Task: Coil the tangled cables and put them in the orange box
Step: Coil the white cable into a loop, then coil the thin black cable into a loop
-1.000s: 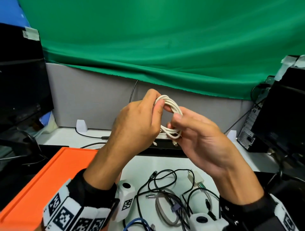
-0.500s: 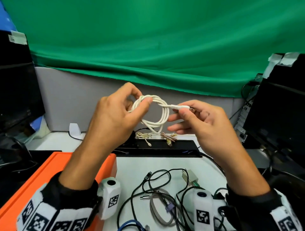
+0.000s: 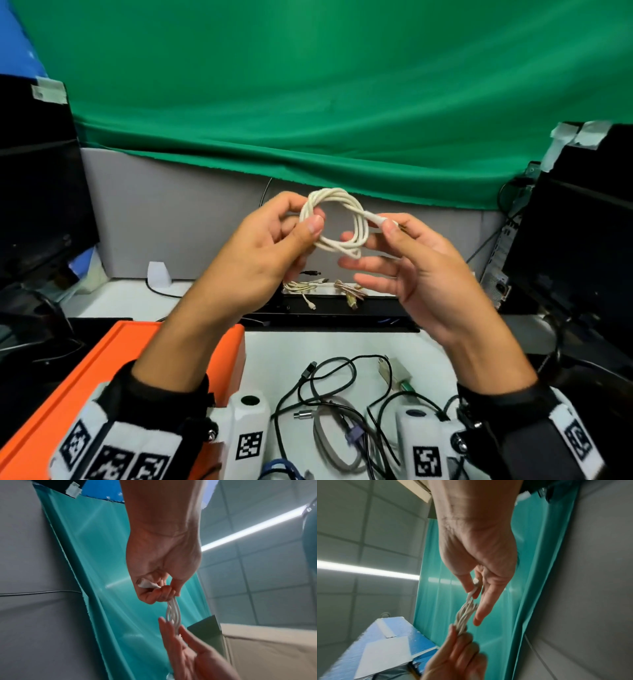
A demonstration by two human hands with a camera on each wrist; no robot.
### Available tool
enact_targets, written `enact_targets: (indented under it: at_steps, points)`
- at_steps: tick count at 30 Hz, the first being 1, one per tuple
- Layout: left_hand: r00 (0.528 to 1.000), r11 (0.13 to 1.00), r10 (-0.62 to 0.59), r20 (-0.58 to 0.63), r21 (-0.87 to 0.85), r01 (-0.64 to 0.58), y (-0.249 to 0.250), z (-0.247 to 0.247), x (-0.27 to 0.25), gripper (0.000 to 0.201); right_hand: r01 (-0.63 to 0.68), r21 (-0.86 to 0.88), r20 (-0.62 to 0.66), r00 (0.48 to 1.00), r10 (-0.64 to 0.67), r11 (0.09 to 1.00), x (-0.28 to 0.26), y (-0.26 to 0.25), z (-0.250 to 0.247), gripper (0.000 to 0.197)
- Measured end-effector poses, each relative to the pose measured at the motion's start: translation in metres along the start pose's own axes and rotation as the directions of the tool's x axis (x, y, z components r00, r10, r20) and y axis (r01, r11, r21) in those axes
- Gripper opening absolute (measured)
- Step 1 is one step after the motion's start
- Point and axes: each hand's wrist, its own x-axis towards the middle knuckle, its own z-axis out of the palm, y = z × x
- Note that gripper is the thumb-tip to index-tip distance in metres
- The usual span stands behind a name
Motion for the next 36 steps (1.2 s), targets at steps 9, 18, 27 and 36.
enact_targets:
  at_steps: [9,18,27,36]
  points:
    - [0.983,0.967,-0.168,-0.073,0.179,0.179,-0.018,0.003,0.004,0.022,-0.015,-0.126,-0.090,0.996,0.004,0.992,0.007,0.016,0.001,0.005]
    - [0.972,0.919,-0.218,-0.083,0.319,0.233,0.001,-0.013,0.001,0.025,-0.221,-0.213,-0.222,0.960,0.173,0.952,0.045,0.032,-0.055,0.008]
    - [0.913,0.787,-0.315,0.257,0.609,0.100,0.016,-0.018,-0.013,0.027,-0.457,-0.289,-0.465,0.835,0.294,0.841,0.111,0.053,-0.136,0.014]
    - [0.913,0.741,-0.331,0.239,0.665,0.094,0.016,-0.025,-0.013,0.032,-0.628,-0.248,-0.568,0.711,0.414,0.738,0.136,0.097,-0.173,0.020]
